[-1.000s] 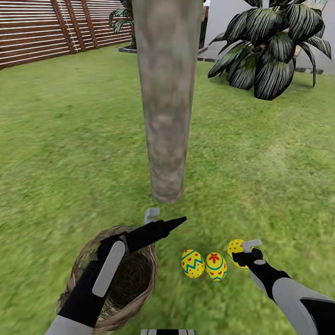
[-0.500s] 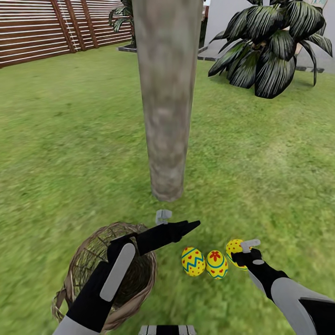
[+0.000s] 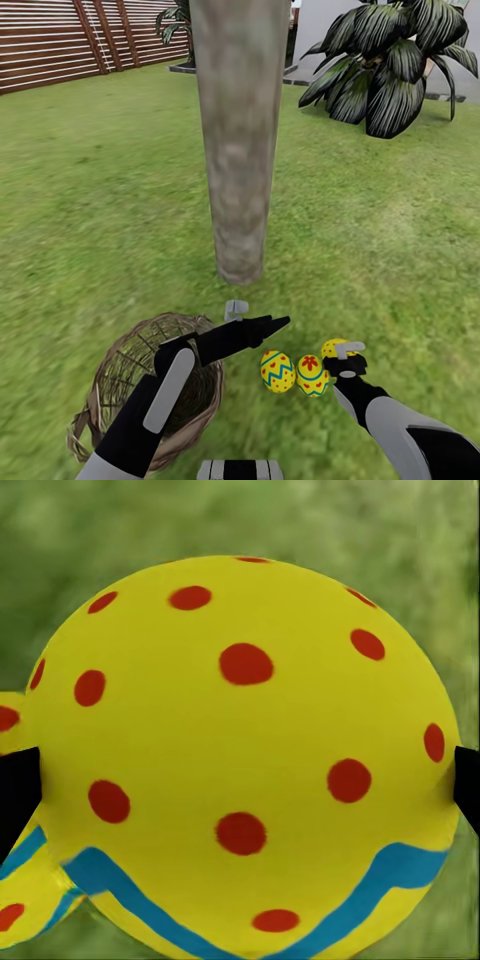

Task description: Take the three Easter eggs out of the wicker basket on the lawn in the garden, then place them on the lawn next to a single tree (choose any tree) so that all three eggs are next to the same tree and none are left in the basket.

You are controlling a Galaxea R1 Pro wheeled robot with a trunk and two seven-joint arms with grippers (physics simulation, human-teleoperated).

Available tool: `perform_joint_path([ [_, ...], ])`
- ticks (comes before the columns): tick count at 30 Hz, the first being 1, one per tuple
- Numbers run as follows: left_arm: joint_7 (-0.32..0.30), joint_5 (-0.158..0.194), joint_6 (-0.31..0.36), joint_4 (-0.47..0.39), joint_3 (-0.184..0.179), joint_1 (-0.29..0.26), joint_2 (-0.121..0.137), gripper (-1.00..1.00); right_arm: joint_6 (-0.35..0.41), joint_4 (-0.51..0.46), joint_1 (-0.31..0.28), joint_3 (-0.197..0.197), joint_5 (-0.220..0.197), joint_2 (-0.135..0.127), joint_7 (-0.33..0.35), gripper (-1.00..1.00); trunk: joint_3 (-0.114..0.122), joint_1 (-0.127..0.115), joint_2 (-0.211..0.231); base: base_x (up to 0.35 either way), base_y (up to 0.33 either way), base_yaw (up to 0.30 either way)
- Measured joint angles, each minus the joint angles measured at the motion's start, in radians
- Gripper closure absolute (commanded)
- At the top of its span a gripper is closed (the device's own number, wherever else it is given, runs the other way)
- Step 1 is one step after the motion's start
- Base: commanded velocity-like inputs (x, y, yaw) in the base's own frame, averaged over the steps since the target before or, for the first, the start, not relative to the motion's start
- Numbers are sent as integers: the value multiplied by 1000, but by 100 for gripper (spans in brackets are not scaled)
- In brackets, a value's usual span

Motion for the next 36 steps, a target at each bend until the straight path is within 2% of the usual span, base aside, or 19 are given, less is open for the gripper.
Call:
perform_joint_path([
  [9, -1, 0, 0, 0, 0, 0, 0, -100, -2, -9, -1, 0, 3, -1, -55, 100, -28, 35, -63, 0, 0, 0],
  [12, -1, 0, 0, 1, 0, 0, 1, -100, -2, -13, -3, 0, 5, -10, -69, 100, -38, 46, -84, 0, 0, 0],
  [18, -1, 0, 0, 1, 0, 0, 1, -100, -48, -13, -3, 0, 3, -10, -71, 100, -56, 69, -126, 0, 0, 0],
  [31, -1, 0, 1, -11, 0, 0, 1, -100, -48, -34, -3, 0, 6, -14, -85, 100, -97, 119, -217, 0, 0, 0],
  [36, -1, 0, 2, -11, 0, 0, 1, -100, -46, -37, -3, 0, 6, -26, -87, 100, -113, 138, -252, 0, 0, 0],
])
